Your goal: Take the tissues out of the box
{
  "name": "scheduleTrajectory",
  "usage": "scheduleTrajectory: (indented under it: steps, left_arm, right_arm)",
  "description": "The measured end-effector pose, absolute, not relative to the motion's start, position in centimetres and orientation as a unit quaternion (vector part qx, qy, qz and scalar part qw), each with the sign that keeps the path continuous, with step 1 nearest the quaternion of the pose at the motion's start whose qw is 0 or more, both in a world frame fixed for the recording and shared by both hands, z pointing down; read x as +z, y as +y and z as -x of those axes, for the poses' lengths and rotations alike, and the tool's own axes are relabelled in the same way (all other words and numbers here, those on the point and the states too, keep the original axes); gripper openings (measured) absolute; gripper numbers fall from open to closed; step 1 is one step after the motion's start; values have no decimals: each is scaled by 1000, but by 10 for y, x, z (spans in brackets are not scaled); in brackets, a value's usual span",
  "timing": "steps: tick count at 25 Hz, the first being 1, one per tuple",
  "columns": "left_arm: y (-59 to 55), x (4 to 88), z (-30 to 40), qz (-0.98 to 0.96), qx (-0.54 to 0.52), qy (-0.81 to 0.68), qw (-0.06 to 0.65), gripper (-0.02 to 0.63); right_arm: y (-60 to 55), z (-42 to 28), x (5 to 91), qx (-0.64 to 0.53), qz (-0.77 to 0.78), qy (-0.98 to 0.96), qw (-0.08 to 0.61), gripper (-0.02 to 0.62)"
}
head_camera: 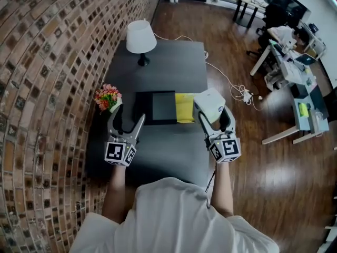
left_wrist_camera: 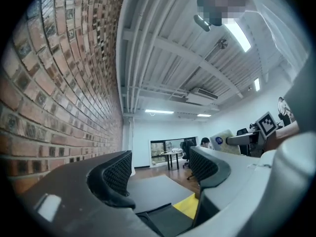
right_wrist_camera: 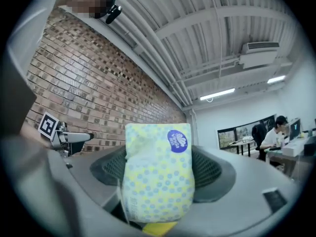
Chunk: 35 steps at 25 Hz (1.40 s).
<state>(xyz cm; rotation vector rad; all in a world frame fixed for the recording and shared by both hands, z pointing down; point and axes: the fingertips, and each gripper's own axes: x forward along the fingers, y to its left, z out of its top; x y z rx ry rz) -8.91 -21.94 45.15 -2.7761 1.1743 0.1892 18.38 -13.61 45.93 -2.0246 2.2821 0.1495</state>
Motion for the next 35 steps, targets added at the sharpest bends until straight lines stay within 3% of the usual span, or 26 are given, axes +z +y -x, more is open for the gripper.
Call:
scheduleTrajectory:
  steps: [19,35]
  left_arm:
    - [-166,510,65,912,38,407,34,347]
    - [-177,498,60,913,39,404,44,348]
  right_arm:
    - [-71,-166,508,36,737,675,-1,391]
    - [-78,-154,491,62,735,676,-5,391]
